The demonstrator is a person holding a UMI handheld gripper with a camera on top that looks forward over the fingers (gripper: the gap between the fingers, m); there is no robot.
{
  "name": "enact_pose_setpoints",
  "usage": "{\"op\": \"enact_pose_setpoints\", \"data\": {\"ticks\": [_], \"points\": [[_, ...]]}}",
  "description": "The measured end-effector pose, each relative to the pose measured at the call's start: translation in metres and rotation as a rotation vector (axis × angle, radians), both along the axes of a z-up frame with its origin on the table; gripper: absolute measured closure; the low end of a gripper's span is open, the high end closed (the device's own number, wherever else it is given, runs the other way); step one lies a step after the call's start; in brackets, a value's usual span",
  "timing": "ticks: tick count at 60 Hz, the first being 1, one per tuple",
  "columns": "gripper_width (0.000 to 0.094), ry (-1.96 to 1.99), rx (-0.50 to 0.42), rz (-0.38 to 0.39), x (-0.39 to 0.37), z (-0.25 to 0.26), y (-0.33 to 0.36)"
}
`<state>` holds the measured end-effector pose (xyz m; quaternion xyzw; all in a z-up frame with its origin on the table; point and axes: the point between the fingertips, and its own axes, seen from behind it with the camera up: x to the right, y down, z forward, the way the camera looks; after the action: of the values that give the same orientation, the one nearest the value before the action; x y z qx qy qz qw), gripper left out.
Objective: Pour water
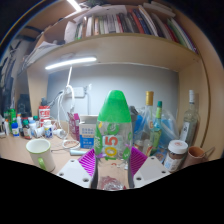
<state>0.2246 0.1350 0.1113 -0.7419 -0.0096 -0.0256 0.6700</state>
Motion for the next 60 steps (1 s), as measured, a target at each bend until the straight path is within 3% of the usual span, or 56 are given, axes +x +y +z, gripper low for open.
{"op": "enact_pose_setpoints", "data": {"ticks": [20, 27, 33, 38, 51, 60], "points": [[0.0443, -0.009, 0.029, 0.005, 0.003, -0.008, -0.002], [0.0371, -0.029, -0.01, 0.008, 0.005, -0.011, -0.005], [0.0211, -0.011, -0.038, -0.007, 0.009, -0.012, -0.015], [0.0149, -0.016, -0.068, 0.005, 0.011, -0.018, -0.027], [0.0134, -0.009, -0.133, 0.07, 0.005, -0.026, -0.1], [0.0131, -0.01, -0.116, 0.102, -0.004, -0.016, -0.185]]}}
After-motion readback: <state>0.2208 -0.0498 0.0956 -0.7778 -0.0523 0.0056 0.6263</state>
